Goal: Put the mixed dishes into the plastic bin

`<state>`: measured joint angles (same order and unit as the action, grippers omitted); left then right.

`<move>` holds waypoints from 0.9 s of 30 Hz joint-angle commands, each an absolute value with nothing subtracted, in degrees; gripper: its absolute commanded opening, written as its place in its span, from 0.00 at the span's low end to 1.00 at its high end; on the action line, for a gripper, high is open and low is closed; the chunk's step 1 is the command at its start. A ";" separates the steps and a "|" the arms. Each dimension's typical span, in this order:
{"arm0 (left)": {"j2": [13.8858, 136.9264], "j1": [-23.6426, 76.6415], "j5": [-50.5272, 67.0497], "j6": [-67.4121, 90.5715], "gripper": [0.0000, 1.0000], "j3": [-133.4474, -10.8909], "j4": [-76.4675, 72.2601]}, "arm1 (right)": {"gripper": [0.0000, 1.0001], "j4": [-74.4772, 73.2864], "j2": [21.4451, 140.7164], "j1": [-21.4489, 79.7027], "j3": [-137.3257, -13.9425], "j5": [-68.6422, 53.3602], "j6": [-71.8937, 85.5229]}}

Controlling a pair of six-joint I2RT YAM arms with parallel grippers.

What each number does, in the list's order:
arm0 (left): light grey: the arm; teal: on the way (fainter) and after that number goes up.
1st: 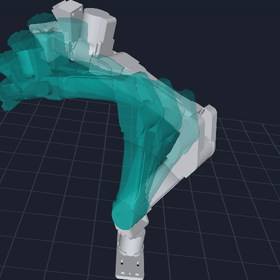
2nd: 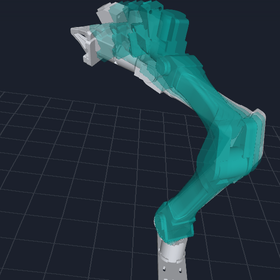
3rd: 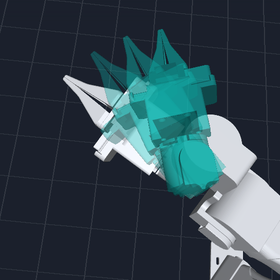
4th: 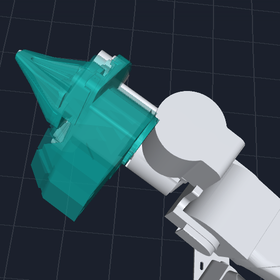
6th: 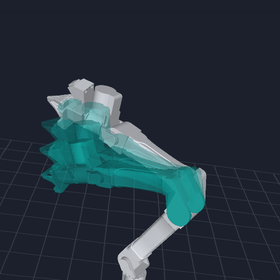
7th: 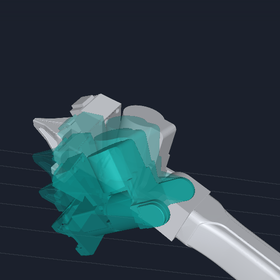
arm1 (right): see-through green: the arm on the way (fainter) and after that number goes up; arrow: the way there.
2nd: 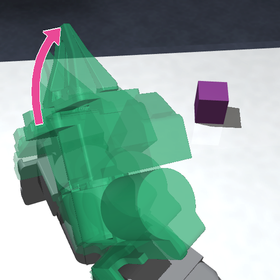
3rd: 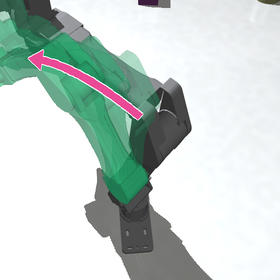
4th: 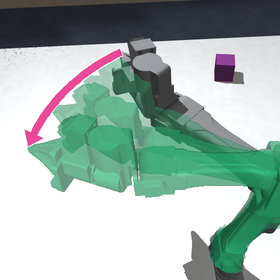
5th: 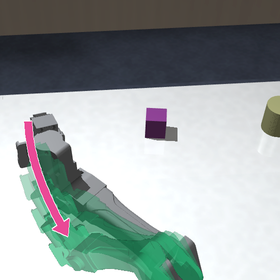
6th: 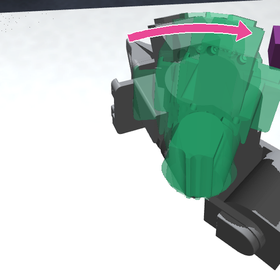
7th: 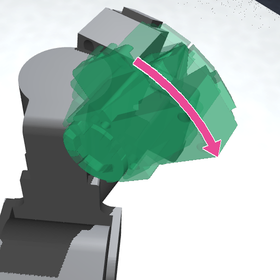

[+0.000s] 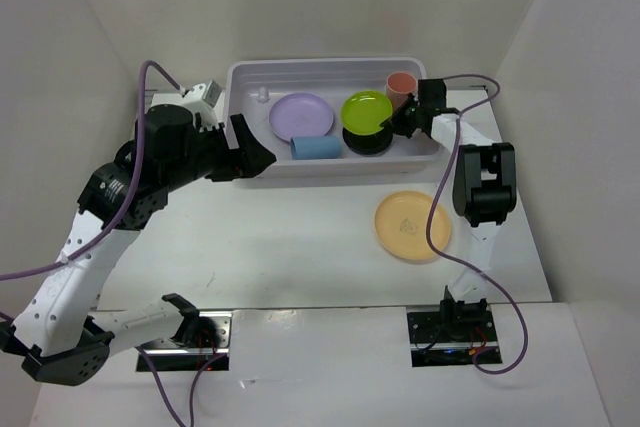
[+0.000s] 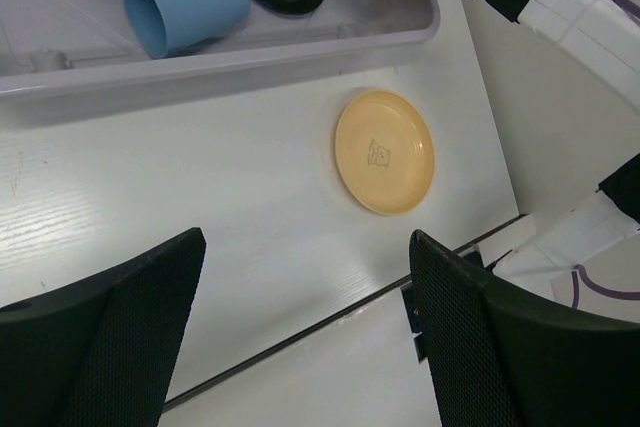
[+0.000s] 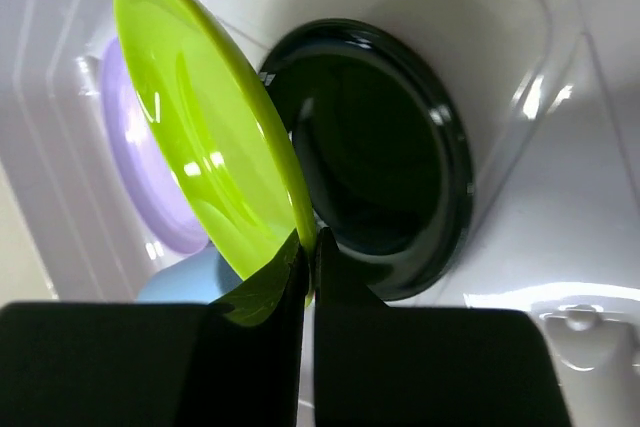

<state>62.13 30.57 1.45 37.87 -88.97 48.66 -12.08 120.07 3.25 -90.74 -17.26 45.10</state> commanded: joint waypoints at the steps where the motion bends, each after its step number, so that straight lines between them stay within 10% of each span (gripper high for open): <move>1: 61.79 30.32 3.42 38.50 0.89 -88.24 45.53 | 0.00 -13.44 121.54 3.87 -92.46 -15.03 42.90; 10: 61.79 30.32 3.96 38.50 0.89 -86.58 45.00 | 0.11 -13.97 123.92 3.87 -92.46 -12.30 42.36; 27: 71.43 32.07 15.54 39.28 0.89 -72.88 29.46 | 1.00 -19.59 107.24 4.39 -93.96 -8.26 38.58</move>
